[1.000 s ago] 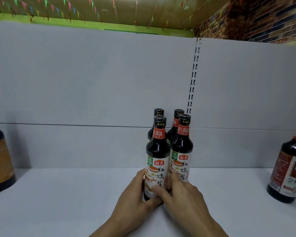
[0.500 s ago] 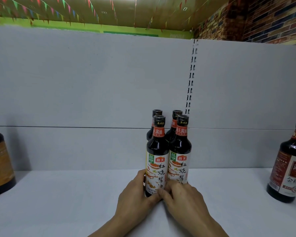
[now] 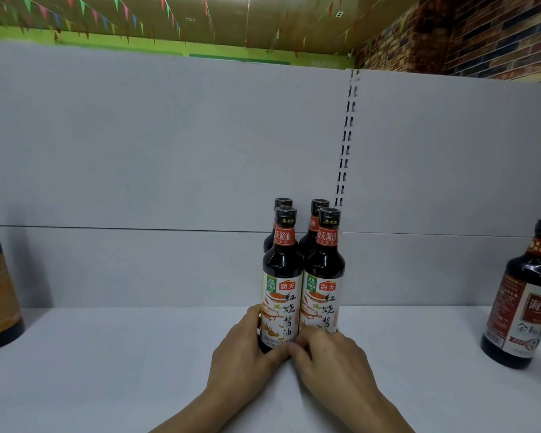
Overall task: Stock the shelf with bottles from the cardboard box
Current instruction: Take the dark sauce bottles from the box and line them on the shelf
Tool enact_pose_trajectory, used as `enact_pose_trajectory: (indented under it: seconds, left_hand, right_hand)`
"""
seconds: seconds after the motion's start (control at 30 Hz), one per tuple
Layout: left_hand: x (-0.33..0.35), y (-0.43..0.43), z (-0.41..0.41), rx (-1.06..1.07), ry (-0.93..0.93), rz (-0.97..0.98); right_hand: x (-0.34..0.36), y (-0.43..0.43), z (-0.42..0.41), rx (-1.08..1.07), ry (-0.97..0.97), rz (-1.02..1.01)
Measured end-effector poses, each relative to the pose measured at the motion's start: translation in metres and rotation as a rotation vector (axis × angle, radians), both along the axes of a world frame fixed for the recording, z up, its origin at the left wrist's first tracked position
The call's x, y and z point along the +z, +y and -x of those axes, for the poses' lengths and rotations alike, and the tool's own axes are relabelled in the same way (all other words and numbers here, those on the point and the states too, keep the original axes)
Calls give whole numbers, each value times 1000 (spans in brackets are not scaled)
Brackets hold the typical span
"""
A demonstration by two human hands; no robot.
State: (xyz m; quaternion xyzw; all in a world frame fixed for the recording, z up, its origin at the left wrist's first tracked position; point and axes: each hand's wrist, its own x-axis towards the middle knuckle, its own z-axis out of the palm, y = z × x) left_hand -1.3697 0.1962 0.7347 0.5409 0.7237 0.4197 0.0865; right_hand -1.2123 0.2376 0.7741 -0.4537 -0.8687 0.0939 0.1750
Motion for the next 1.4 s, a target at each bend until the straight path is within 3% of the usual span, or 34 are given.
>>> enact_pose_trajectory:
  seconds: [0.3,0.53,0.8,1.03,1.4]
  left_hand:
    - [-2,0,2,-25,-11,2]
    - [-4,-2,10,-72,-202,19]
    - [7,-1,-4,0,-197,27]
    - [10,-3,-11,63,-188,3]
    - [18,-13,-20,36,-192,61]
  right_hand:
    - [0,-2,0,21,-13,-11]
    - [1,-8,2,76,25,-48]
    - [7,-15,-9,87,-54,-126]
    - [3,-13,-8,133,-137,-72]
    - [-4,-12,-6,179,-121,-90]
